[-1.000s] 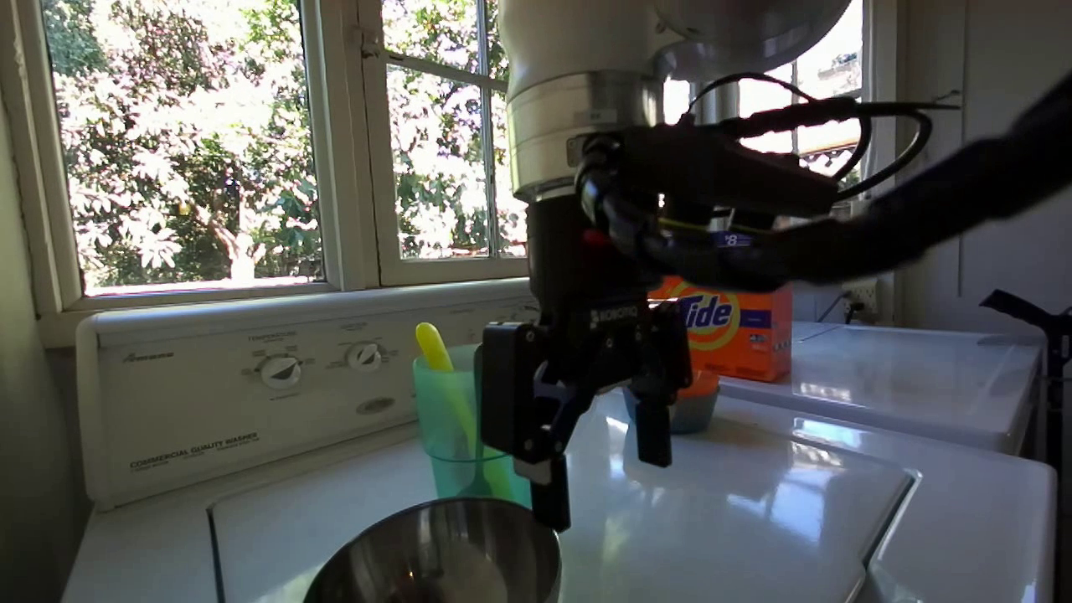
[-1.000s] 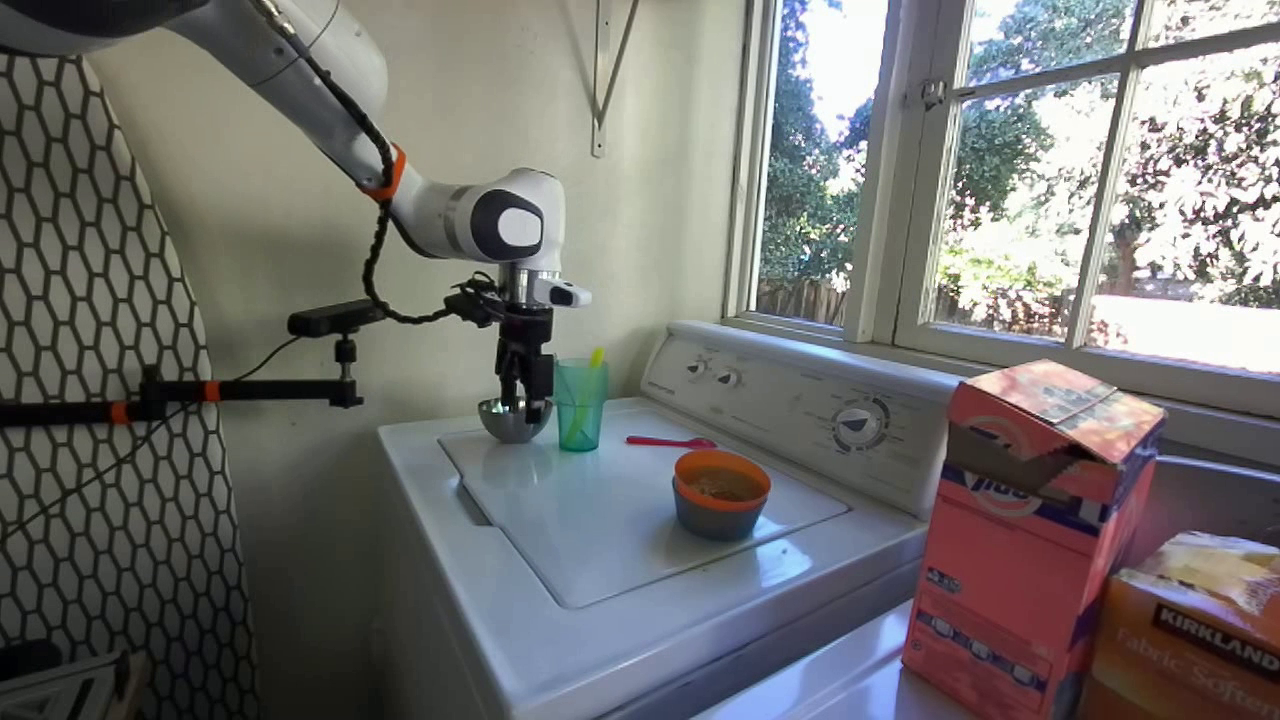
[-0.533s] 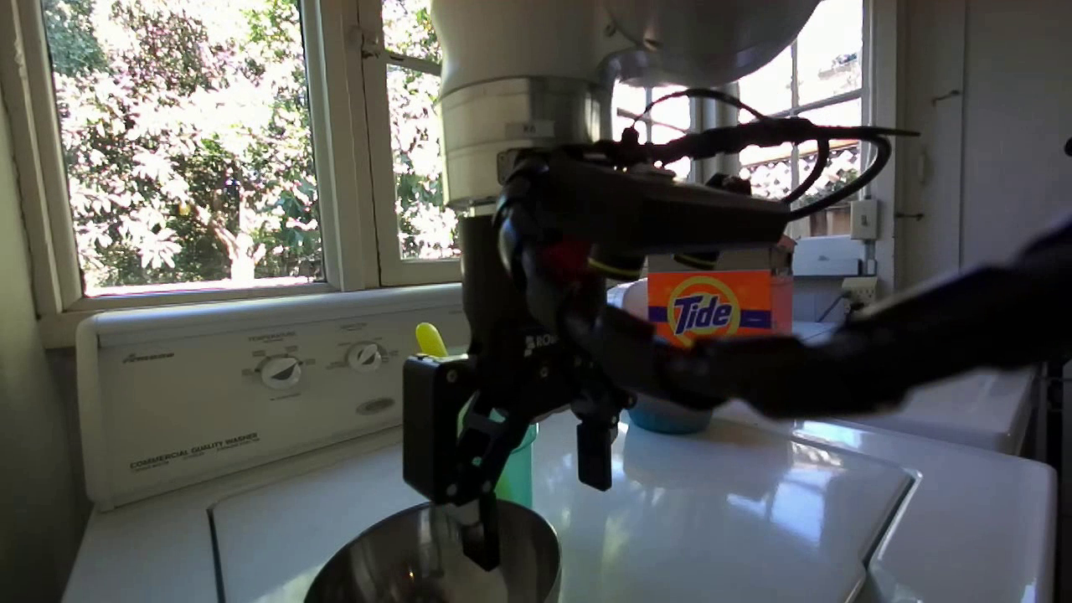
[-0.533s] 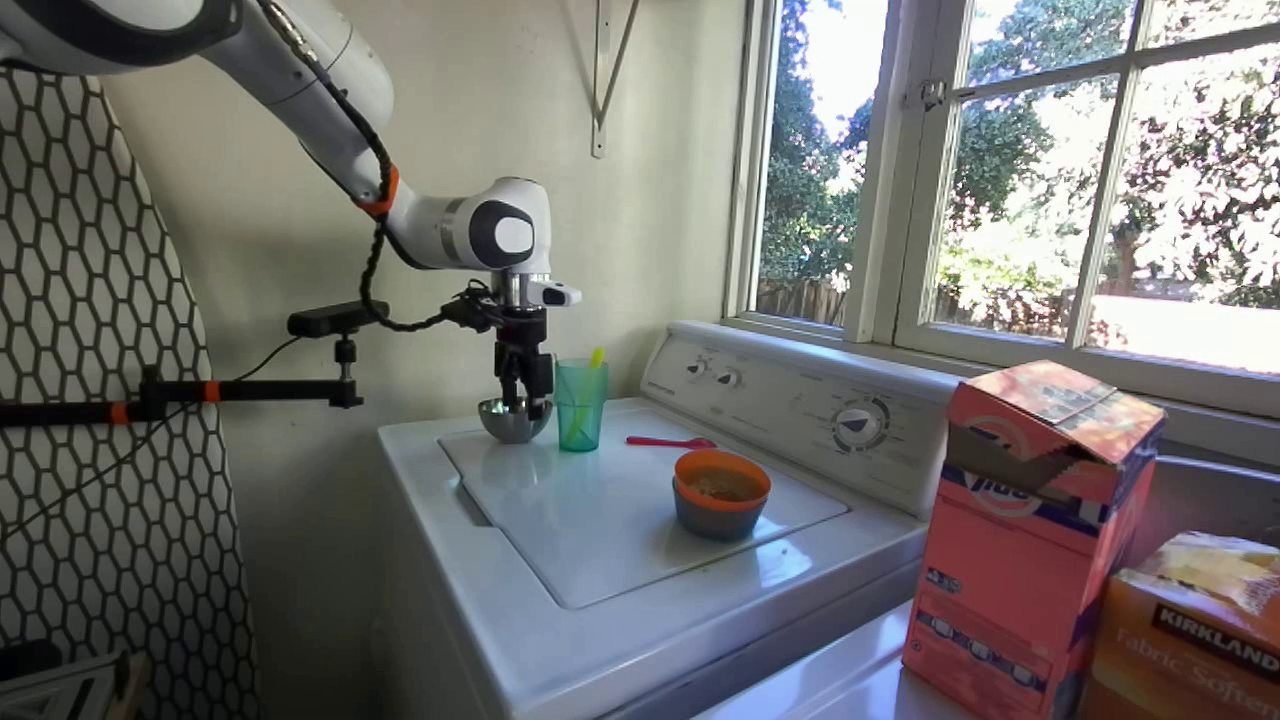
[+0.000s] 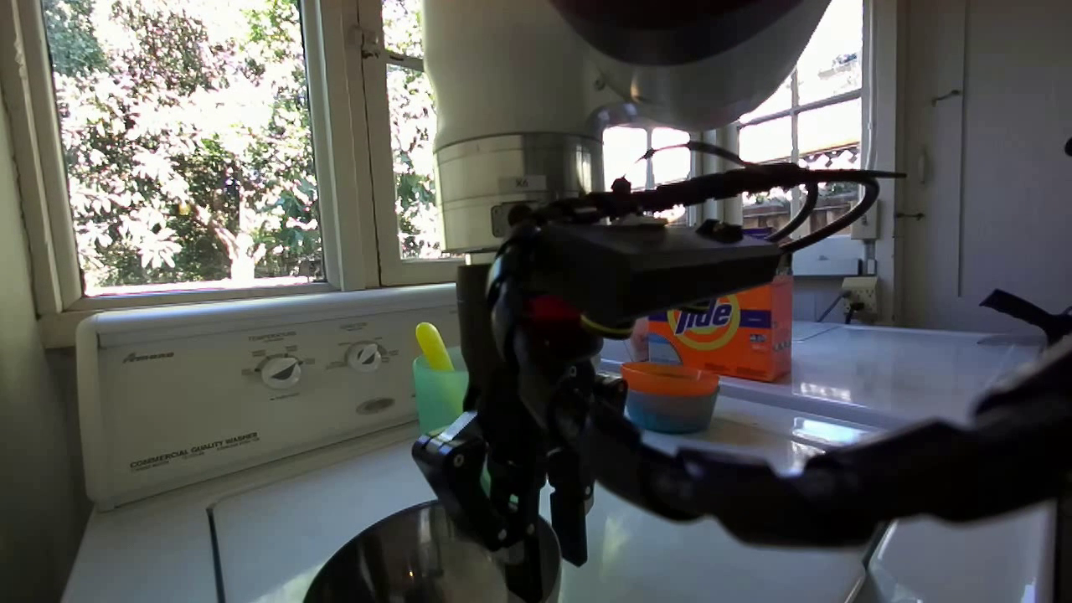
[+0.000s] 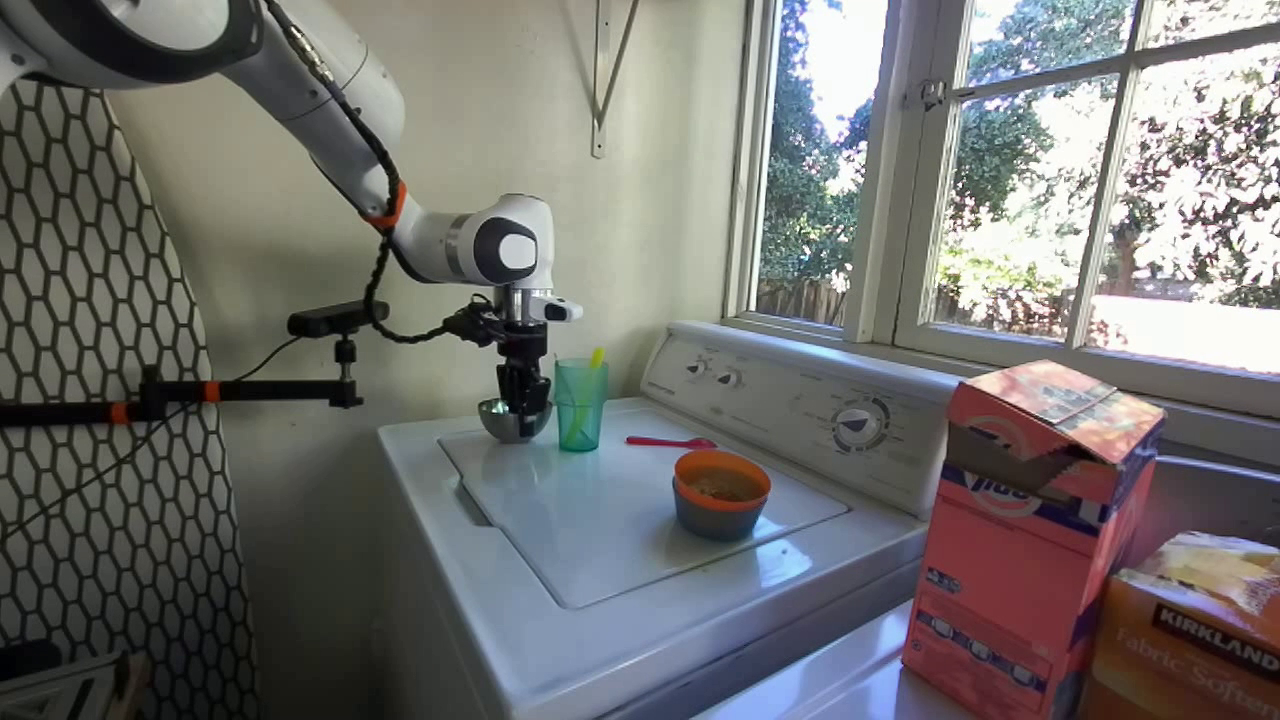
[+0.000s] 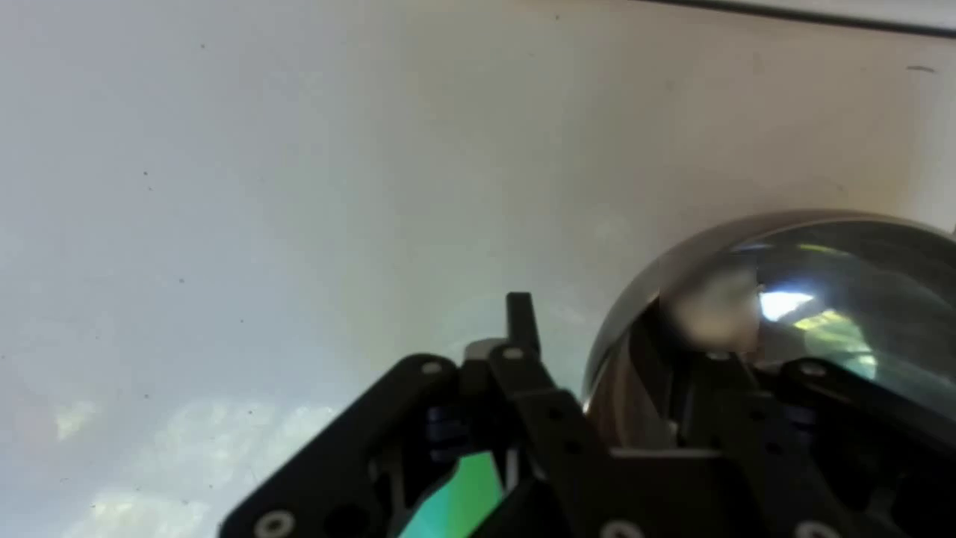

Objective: Stack the bowls together.

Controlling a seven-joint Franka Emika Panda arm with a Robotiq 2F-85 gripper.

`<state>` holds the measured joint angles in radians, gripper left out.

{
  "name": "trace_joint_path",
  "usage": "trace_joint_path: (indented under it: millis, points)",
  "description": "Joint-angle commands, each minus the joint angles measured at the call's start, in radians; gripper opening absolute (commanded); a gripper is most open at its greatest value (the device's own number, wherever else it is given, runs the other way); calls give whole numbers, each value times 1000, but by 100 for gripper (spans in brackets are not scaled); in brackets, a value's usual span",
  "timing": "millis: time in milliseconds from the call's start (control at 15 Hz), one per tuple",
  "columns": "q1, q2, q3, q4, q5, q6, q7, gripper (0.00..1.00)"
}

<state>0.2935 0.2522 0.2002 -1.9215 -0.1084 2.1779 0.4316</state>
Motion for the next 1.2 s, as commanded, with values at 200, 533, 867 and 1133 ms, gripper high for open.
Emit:
trace_joint_path:
  millis: [200, 533, 867, 1133]
  points:
    - [16, 18, -8, 21, -7, 10, 7, 0]
    - [-10, -38, 17, 45, 85, -127, -121, 1]
    - [-55, -167, 6, -26, 242, -260, -228, 1]
    - [-71, -256, -15, -47, 198, -460, -102, 1]
